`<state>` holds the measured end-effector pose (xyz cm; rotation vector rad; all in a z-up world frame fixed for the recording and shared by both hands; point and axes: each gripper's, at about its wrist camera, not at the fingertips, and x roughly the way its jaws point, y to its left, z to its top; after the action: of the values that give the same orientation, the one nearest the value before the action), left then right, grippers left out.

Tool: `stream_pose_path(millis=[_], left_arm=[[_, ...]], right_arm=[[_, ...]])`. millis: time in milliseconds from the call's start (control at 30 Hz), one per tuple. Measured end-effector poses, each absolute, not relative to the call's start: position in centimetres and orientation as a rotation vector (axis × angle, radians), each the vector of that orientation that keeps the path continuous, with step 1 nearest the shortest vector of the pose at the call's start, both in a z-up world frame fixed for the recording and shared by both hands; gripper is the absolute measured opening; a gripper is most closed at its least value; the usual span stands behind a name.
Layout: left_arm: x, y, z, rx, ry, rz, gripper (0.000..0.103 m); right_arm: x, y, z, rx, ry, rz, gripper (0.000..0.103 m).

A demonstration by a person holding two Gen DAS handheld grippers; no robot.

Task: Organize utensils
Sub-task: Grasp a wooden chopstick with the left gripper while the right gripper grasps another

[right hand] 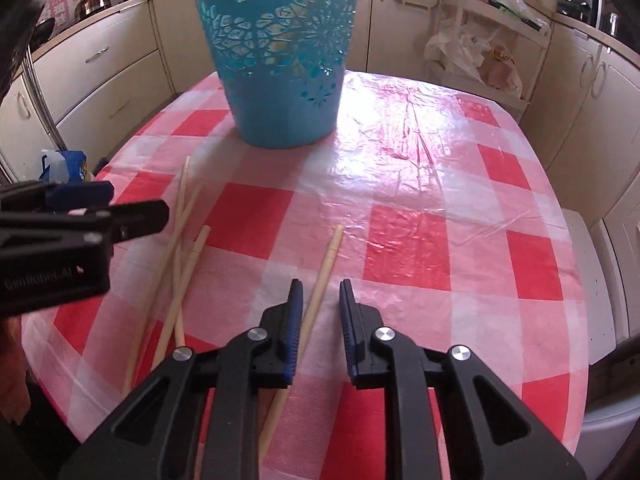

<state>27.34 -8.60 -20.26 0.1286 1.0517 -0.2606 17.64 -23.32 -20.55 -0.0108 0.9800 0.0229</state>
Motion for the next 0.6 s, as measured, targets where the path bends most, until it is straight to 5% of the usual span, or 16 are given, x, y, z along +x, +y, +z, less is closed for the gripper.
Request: stream_pose_path(millis=[100,233,433,600], left_arm=[[27.4,-9.7,-21.0,0.155,1.069,-0.282,0.05],[27.6,-9.7,-22.0,0.111,1.117,-0.327,0.013],[27.6,-6.9,-21.4,-0.034,1.144,-0.352,0.005],[28.0,-5.9,-21.3,-0.065,1.15,-0.32,0.006]], right_arm=[[17.5,-23.4,-20.5,-0.017,0.978,0.028,0.019],[17.6,-23.5,-20.5,0.002,0.981,0.032,0.019],[17.7,-24.2,-20.4,0.07,0.987,0.051,0.019],[17.7,-24.0,-20.4,0.074,0.986,0.064,0.033]])
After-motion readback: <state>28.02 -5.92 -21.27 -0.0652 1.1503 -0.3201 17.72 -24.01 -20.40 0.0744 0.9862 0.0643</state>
